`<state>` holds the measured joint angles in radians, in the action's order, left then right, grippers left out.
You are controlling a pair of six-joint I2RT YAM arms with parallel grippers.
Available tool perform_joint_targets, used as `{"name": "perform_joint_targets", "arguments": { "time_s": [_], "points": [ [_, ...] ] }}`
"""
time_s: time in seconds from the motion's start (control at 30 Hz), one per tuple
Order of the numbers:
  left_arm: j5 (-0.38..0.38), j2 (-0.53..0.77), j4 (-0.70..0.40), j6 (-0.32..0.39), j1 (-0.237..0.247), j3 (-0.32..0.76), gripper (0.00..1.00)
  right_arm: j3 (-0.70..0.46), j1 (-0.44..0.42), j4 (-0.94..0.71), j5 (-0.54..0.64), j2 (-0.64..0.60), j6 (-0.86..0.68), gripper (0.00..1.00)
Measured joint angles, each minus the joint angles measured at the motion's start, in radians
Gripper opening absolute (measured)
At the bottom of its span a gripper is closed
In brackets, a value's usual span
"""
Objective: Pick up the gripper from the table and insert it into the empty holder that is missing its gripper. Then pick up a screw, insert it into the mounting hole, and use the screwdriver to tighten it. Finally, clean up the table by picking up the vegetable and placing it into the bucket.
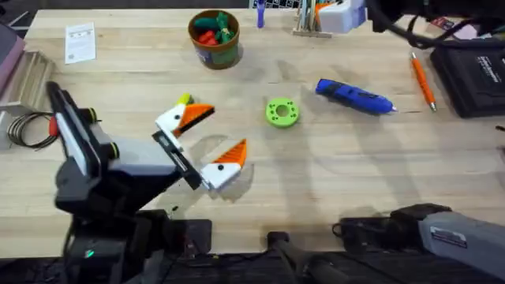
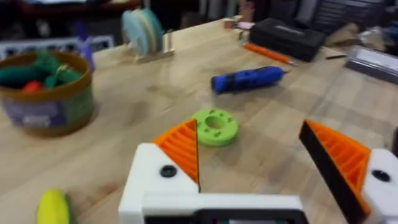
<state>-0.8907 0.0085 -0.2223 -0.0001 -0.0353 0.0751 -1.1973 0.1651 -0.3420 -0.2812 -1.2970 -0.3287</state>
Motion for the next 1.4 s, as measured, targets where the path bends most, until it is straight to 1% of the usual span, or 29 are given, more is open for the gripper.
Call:
{"name": "perform_joint_targets", "arguments": {
  "time_s": [0.1,0.23,0.4,0.47,0.53,0.67,0.8,0.93,1.0,1.07,1.17,1.3,1.4],
  "points": [
    [0.108,0.048,-0.182,0.031,0.000,0.120,0.985,0.000,-0.003,-0.056,-0.005,0.033,0.064,0.992],
    [0.258,0.191,-0.414,0.109,0.000,0.370,0.985,0.000,-0.022,-0.156,-0.006,0.087,0.145,0.992],
    [0.403,0.416,-0.626,0.171,0.000,0.685,0.985,0.000,-0.074,-0.299,-0.007,0.164,0.206,0.992],
    [0.443,0.499,-0.690,0.181,0.000,0.775,0.985,0.007,-0.095,-0.322,-0.009,0.185,0.218,0.992],
    [0.477,0.577,-0.732,0.188,0.000,0.846,0.985,0.038,-0.118,-0.313,-0.014,0.211,0.222,0.992],
    [0.521,0.683,-0.745,0.196,0.000,0.912,0.985,0.169,-0.160,-0.284,-0.022,0.284,0.229,0.992],
    [0.554,0.729,-0.759,0.199,0.000,0.929,0.985,0.275,-0.201,-0.293,-0.035,0.357,0.232,0.992],
    [0.631,0.752,-0.777,0.198,0.000,0.938,0.985,0.297,-0.225,-0.309,-0.036,0.405,0.232,0.992],
    [0.676,0.797,-0.801,0.199,0.000,0.952,0.985,0.297,-0.228,-0.308,-0.038,0.413,0.232,0.991],
    [0.718,0.873,-0.832,0.204,0.000,0.969,0.985,0.297,-0.228,-0.309,-0.039,0.411,0.232,0.991],
    [0.786,1.044,-0.880,0.210,0.000,1.010,0.985,0.297,-0.228,-0.309,-0.039,0.407,0.232,0.991],
    [0.847,1.290,-0.857,0.210,0.000,1.064,0.985,0.297,-0.228,-0.309,-0.039,0.393,0.232,0.991],
    [0.877,1.434,-0.827,0.210,0.000,1.095,0.985,0.297,-0.228,-0.309,-0.040,0.381,0.232,0.991]
  ]
}}
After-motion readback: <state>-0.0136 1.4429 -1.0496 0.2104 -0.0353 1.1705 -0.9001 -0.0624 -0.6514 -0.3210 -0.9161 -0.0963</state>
